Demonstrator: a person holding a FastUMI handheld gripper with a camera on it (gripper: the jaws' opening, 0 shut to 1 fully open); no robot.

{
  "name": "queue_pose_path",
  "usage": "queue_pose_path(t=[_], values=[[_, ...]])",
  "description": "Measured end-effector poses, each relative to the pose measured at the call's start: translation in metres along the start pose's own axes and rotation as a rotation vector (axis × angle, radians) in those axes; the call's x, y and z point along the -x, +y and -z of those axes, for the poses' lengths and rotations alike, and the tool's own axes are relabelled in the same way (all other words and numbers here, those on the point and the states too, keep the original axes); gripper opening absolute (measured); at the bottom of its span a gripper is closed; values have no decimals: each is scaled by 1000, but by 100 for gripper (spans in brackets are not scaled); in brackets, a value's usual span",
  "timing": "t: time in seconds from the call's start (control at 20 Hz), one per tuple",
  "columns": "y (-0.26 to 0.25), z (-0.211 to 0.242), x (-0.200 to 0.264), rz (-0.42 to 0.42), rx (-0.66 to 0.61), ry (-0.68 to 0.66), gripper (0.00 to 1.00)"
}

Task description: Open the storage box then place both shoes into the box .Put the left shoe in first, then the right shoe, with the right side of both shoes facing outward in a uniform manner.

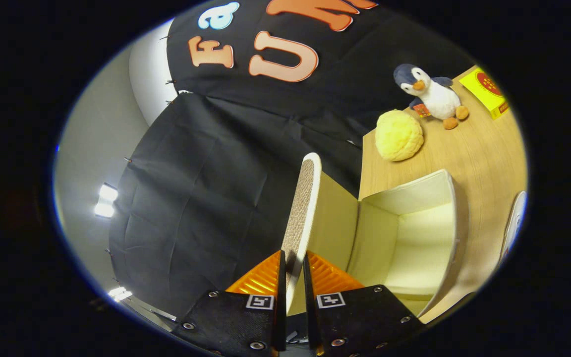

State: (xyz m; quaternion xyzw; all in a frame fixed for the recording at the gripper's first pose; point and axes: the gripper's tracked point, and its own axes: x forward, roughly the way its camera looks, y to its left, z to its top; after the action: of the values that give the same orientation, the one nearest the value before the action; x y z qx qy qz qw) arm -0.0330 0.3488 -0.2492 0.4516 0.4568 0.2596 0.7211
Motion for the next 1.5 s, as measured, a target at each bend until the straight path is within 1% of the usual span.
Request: queue_pose_path(t=[0.2, 0.45, 0.5, 0.55, 0.6, 0.65, 0.7, 0.85, 0.95, 1.0, 1.1, 1.3, 1.5], values=[[22, 22, -40, -4, 43, 47, 17], [31, 38, -76, 35, 65, 44, 17], [32, 45, -80, 31, 55, 66, 26], [32, 51, -81, 34, 48, 85, 29], [28, 56, -81, 44, 56, 92, 38], [24, 58, -78, 62, 76, 91, 43], [17, 59, -75, 82, 101, 89, 51], [-6, 61, -54, 145, 169, 92, 61], [-21, 57, -32, 196, 219, 84, 69], [-33, 54, -22, 224, 242, 78, 75], [-51, 48, 1, 273, 286, 68, 81], [-103, 33, 56, 413, 369, 25, 87], [-158, 21, 109, 544, 392, -11, 88]])
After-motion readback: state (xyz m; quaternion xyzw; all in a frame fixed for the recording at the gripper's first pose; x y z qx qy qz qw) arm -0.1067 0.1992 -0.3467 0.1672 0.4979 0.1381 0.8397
